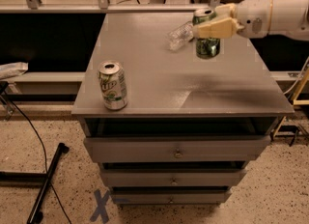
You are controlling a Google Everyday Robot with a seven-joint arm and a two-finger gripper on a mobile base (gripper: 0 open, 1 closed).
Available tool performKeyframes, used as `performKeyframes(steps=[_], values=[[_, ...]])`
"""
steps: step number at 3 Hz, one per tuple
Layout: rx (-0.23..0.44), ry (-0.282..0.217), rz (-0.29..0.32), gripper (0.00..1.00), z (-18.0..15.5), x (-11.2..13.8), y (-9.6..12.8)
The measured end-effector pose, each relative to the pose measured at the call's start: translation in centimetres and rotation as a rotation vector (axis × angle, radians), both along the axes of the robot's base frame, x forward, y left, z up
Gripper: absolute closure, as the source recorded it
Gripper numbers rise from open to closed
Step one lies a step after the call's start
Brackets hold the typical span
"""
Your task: Place green can upright
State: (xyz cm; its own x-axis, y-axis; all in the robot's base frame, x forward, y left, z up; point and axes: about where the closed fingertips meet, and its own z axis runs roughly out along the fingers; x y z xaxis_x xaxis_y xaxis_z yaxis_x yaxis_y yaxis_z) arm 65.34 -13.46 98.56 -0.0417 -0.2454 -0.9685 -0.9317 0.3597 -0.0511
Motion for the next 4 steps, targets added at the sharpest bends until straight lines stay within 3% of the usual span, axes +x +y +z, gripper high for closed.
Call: performKeyframes(steps=[1,2,3,4], values=[[0.058,0.01,-0.02,1.0,-2.0,-0.7,-1.0],[0.113,0.006,-0.026,0.83,-3.9,-1.1,-1.3],[0.15,-0.002,-0.016,0.59,-5.2,-1.3,-1.2],[0.181,-0.004,-0.011,0.28,-6.9,-1.7,-1.4]])
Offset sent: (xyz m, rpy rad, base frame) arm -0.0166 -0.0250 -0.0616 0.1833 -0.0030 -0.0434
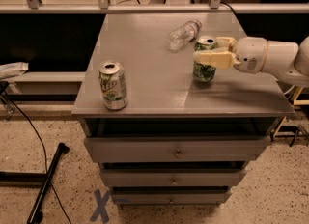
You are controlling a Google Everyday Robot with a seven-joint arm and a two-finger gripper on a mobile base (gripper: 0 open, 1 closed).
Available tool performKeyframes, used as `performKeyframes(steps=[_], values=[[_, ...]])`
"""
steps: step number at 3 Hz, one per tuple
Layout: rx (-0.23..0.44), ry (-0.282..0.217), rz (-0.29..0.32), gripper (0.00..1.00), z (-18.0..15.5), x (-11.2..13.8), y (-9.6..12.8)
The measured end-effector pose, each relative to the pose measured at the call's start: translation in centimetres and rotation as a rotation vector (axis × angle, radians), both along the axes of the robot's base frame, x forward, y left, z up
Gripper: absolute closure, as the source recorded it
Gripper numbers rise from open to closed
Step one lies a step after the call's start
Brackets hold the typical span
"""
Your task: Place green can upright
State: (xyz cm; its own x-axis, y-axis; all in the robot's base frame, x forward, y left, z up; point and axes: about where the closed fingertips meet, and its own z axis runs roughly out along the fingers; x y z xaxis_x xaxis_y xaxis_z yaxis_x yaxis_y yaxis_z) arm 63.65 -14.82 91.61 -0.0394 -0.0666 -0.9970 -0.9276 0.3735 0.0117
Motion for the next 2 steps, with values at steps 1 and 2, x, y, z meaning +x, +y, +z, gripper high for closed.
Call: performKeyframes(steps=[1,2], values=[[0.013,0.001,-0.002,0.05,-0.9,-0.2,-0.2],[0.012,-0.009,-0.018,0.0,-1.5,-0.6,-1.4]])
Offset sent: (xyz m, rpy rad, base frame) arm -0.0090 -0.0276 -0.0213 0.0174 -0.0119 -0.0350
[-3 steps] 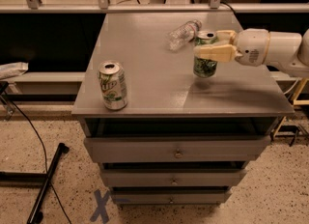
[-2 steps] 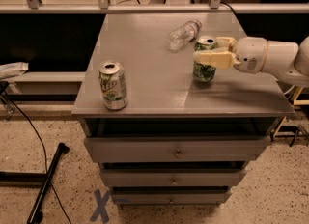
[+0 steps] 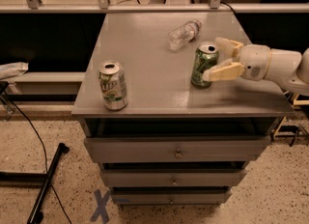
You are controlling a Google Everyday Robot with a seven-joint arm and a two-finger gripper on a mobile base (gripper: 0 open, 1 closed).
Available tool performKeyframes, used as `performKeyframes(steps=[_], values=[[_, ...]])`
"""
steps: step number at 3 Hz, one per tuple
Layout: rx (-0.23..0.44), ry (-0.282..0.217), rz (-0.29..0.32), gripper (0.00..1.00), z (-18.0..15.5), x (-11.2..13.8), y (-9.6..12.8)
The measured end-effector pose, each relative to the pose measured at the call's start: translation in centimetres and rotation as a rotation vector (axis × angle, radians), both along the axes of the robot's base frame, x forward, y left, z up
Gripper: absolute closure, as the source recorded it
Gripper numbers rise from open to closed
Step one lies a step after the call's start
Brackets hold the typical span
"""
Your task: Place green can upright
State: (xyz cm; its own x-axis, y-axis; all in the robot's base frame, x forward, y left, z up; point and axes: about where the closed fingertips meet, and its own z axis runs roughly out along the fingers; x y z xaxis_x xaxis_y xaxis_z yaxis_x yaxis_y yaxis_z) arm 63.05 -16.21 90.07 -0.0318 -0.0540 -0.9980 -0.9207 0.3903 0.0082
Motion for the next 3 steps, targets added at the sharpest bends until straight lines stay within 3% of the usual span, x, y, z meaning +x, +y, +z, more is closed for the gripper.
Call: performKeyframes(steps=[1,2,3], values=[[-0.041,-0.038,-0.065,0.0,1.2,-1.0,-3.3],[-0.128,-0.112,-0.161,0.0,3.7,-3.2,-7.3],[-0.137,-0.122,-0.174,0.0,4.2,-3.7,-8.0]])
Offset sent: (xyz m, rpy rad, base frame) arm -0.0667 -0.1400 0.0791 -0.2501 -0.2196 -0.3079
